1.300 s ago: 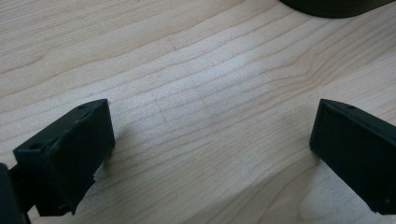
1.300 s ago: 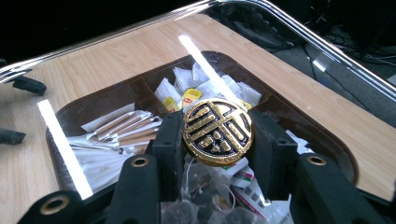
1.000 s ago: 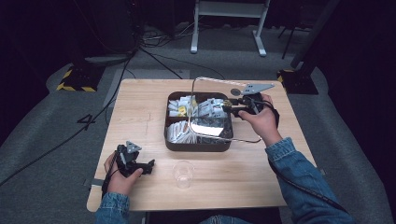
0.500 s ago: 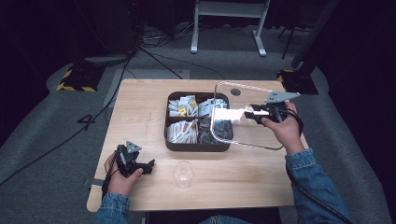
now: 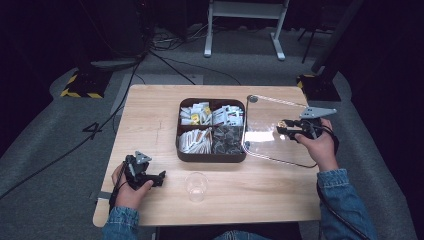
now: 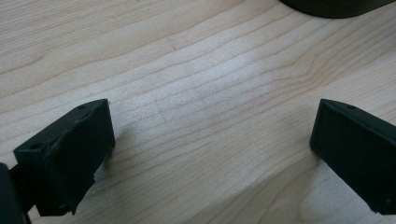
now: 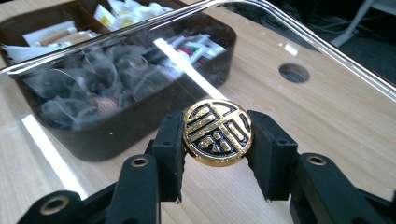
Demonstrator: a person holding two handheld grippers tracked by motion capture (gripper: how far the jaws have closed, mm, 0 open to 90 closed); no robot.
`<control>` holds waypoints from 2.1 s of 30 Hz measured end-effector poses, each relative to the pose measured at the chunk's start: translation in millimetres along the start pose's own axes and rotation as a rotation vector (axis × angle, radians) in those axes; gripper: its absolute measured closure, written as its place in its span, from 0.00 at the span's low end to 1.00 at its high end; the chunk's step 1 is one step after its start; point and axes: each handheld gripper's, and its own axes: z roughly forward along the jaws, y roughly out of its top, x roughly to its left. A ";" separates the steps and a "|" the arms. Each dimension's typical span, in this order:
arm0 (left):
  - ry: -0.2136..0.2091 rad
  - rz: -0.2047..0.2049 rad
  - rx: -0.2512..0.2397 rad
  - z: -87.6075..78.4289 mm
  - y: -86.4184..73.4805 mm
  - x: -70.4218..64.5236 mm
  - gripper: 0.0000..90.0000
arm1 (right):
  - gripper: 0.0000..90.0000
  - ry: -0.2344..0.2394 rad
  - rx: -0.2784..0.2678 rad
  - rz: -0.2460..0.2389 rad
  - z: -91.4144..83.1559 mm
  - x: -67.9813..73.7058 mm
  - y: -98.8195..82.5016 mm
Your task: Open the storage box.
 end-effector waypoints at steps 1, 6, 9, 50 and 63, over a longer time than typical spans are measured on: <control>0.000 0.000 0.000 0.0 0.0 0.0 0.00 | 0.65 -0.008 0.003 0.016 -1.2 -4.2 -5.0; -0.003 0.001 0.000 0.6 0.7 0.1 0.00 | 0.66 -0.027 0.011 0.046 -5.5 -13.4 -14.9; -0.001 -0.004 -0.002 1.6 1.6 -0.4 0.00 | 0.65 -0.036 0.003 0.078 -10.0 -23.2 -21.3; -0.013 0.018 0.000 3.8 4.3 1.3 0.00 | 0.65 -0.079 0.133 0.166 27.1 -47.0 -79.4; -0.021 0.023 0.001 5.1 5.8 1.4 0.00 | 0.65 -0.087 0.147 0.179 30.4 -48.6 -86.7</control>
